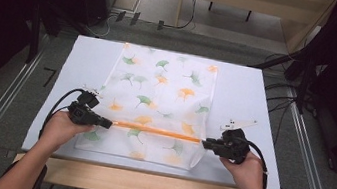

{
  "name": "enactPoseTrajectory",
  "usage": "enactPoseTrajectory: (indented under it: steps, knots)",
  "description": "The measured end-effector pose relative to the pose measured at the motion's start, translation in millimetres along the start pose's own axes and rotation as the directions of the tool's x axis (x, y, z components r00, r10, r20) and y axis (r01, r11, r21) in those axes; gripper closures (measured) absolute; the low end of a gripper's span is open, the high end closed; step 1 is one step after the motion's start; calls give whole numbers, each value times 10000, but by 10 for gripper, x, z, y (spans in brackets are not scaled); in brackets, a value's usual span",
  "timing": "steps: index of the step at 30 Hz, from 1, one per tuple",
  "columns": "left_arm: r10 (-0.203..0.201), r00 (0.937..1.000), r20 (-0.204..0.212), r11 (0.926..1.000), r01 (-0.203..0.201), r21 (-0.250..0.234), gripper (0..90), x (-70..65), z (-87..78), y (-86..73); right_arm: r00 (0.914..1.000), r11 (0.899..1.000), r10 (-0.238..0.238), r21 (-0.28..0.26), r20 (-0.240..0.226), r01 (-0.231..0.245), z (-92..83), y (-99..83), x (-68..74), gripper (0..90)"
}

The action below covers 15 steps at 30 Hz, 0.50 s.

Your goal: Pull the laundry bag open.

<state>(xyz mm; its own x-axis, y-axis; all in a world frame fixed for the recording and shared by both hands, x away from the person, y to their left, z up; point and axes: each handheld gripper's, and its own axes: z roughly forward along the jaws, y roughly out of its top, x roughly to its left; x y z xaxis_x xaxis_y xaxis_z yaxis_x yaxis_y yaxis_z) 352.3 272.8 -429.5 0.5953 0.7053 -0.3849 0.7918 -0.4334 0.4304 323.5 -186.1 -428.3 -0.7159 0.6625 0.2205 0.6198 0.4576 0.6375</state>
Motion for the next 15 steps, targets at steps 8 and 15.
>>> enactPoseTrajectory:
  steps: [8,15]
  knots:
    - [-12,10000,-14,10000,12,24,900,11,-4,-4,10000,10000,1,-12,3,-1,-1,-1,0,842]
    - [-148,9998,-111,9999,148,-10,900,45,-25,-20,10000,10000,-11,0,-14,11,-3,2,3,842]
